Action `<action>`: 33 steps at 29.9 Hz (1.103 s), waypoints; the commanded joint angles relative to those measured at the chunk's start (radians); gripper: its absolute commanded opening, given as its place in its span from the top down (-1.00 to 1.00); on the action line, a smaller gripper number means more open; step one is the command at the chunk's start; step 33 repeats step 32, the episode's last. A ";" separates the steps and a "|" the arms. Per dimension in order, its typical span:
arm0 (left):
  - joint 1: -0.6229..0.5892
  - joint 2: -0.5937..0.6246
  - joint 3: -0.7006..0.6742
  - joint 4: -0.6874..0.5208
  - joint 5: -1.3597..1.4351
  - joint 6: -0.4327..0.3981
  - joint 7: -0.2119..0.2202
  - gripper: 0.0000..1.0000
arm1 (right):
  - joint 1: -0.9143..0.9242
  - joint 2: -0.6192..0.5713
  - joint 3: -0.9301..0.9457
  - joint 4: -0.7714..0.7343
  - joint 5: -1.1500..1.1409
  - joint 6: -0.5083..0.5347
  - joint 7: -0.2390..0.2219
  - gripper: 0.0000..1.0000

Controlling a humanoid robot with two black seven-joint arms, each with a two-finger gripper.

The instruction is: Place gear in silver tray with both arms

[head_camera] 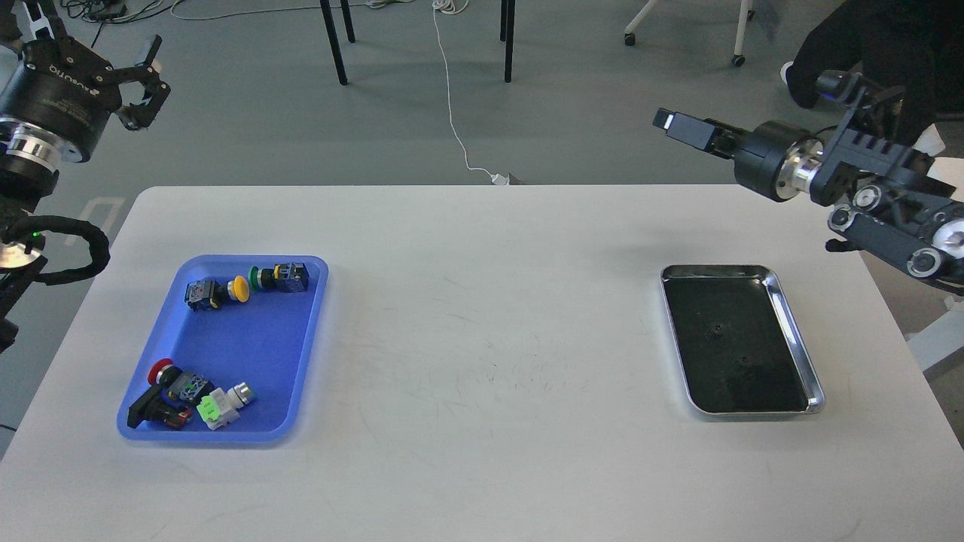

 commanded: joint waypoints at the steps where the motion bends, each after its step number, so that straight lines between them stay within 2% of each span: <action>1: -0.011 -0.059 0.031 0.013 0.002 0.000 0.003 -0.96 | -0.072 0.093 0.182 -0.068 0.136 -0.015 0.003 -0.97; 4: -0.028 -0.111 0.031 0.068 0.002 -0.001 0.006 -0.96 | -0.115 0.136 0.279 -0.077 0.250 -0.013 0.000 -0.97; 9: -0.047 -0.185 0.024 0.154 -0.004 -0.004 0.037 -0.96 | -0.132 0.200 0.407 -0.125 0.492 -0.009 -0.008 -0.97; 13: -0.048 -0.225 0.005 0.165 -0.015 -0.001 0.081 -0.96 | -0.128 0.243 0.503 -0.195 0.769 0.016 -0.015 -0.97; 16: -0.044 -0.255 -0.013 0.165 -0.017 -0.001 0.116 -0.96 | -0.126 0.245 0.568 -0.260 0.894 0.088 -0.038 -0.97; 20: -0.039 -0.291 -0.034 0.165 -0.034 0.005 0.115 -0.96 | -0.126 0.248 0.695 -0.376 0.992 0.201 -0.049 -0.96; 24: -0.035 -0.294 -0.068 0.165 -0.041 0.016 0.118 -0.96 | -0.149 0.245 0.773 -0.389 1.055 0.261 -0.106 -0.96; 33: -0.028 -0.297 -0.068 0.159 -0.043 0.020 0.113 -0.96 | -0.201 0.243 0.790 -0.378 1.063 0.350 -0.100 -0.98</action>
